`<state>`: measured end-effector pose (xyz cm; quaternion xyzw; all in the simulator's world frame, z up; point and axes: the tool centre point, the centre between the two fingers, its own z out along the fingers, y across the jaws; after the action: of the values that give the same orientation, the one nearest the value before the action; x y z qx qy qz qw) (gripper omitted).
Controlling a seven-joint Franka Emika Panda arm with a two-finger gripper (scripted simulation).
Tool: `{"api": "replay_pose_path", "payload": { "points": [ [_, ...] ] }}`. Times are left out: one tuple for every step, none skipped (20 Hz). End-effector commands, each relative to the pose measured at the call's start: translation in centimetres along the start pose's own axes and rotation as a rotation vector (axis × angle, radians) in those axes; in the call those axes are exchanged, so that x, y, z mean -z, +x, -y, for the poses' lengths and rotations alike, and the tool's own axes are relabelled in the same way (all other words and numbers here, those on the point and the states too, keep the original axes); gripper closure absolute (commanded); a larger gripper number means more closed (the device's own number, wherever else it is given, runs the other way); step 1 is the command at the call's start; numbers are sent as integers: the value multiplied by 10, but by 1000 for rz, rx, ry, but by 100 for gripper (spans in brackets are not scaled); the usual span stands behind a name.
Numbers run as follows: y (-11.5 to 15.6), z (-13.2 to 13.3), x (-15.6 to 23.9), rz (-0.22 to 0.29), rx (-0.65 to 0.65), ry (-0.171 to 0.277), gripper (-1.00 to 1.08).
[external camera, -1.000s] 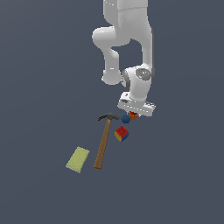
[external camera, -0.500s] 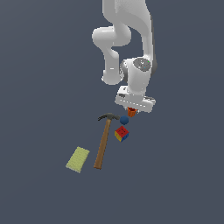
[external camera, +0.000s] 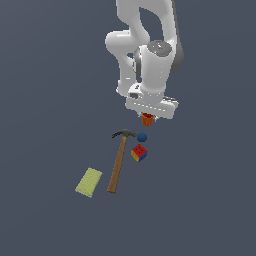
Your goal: Pick up a designated object from a clutter of objects.
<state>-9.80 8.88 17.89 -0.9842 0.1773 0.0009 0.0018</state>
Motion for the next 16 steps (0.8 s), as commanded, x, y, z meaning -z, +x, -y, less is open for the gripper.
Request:
{"api": "replay_pose_path", "payload": {
  "points": [
    [6, -5, 23, 0, 0, 1, 108],
    [9, -8, 31, 0, 0, 1, 108],
    [12, -10, 40, 0, 0, 1, 108],
    [14, -12, 49, 0, 0, 1, 108],
    [17, -14, 58, 0, 0, 1, 108],
    [20, -16, 67, 0, 0, 1, 108],
    [23, -18, 76, 0, 0, 1, 108],
    [25, -21, 85, 0, 0, 1, 108],
    [28, -23, 94, 0, 0, 1, 108],
    [31, -25, 104, 0, 0, 1, 108],
    [34, -27, 113, 0, 0, 1, 108],
    [37, -30, 122, 0, 0, 0, 108],
    [40, -32, 132, -1, -1, 0, 108],
    [44, -34, 141, -1, -1, 0, 108],
    [47, -37, 151, -1, -1, -1, 108],
    [50, -39, 160, -1, -1, -1, 108]
  ]
}}
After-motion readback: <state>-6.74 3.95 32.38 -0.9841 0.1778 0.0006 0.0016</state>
